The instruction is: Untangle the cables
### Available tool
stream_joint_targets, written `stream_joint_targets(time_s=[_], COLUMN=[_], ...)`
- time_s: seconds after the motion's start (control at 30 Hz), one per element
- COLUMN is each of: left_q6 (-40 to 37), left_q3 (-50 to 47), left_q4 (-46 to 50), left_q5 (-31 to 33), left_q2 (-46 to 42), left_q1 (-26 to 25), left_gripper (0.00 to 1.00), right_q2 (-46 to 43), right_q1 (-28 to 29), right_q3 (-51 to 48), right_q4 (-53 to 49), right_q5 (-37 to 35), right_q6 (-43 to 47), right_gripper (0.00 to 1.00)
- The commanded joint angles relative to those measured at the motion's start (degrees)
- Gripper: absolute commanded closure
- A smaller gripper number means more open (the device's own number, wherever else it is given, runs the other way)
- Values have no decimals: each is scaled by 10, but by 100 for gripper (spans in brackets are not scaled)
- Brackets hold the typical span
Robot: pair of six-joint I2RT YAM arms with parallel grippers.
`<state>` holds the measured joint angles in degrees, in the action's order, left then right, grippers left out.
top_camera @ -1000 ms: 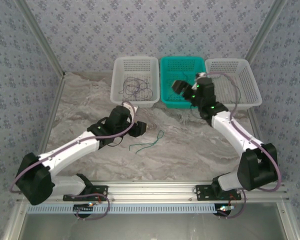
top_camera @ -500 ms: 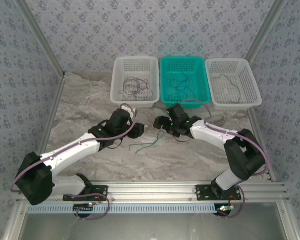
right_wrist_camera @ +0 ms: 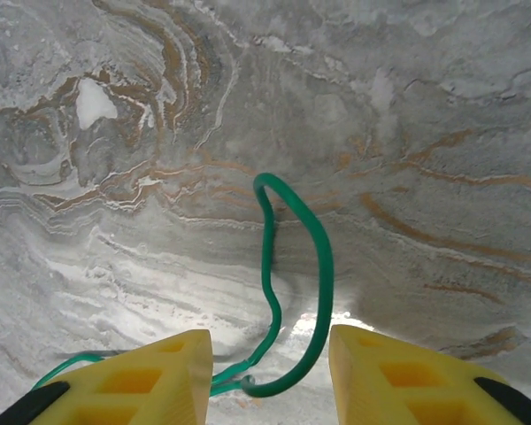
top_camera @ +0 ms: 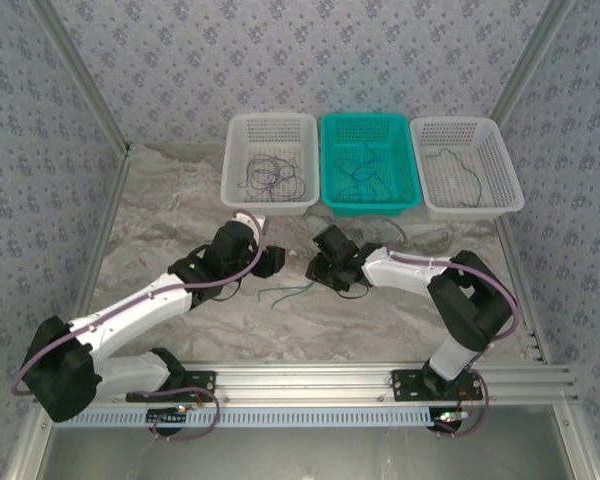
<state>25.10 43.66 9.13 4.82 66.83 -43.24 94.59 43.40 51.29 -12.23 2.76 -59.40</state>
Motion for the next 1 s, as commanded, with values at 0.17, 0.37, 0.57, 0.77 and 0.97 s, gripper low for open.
stream_joint_targets(time_s=[0.17,0.37,0.57,0.77,0.97], left_q6=[1,-24,-38,-39,-15], left_q3=[-4,-22,-26,-9,-16], left_q4=[-12,-32,-106,-124,-160], left_q5=[6,-14,-110,-154,-208], left_q2=[-20,-61,-88,-53,-9], left_q1=[-3,-3,-3,-3,-3], left_gripper=[37,36,34,33,32], right_q2=[2,-83,-120,-123,-132], right_q1=[-6,-69,-104,-106,-110], right_q3=[-10,35,123,159,186], right_q4=[-4,20,-29,-10,3], right_q5=[-22,66,205,246,252], right_q6=[36,288,424,391,361], right_gripper=[98,100,100,100,100])
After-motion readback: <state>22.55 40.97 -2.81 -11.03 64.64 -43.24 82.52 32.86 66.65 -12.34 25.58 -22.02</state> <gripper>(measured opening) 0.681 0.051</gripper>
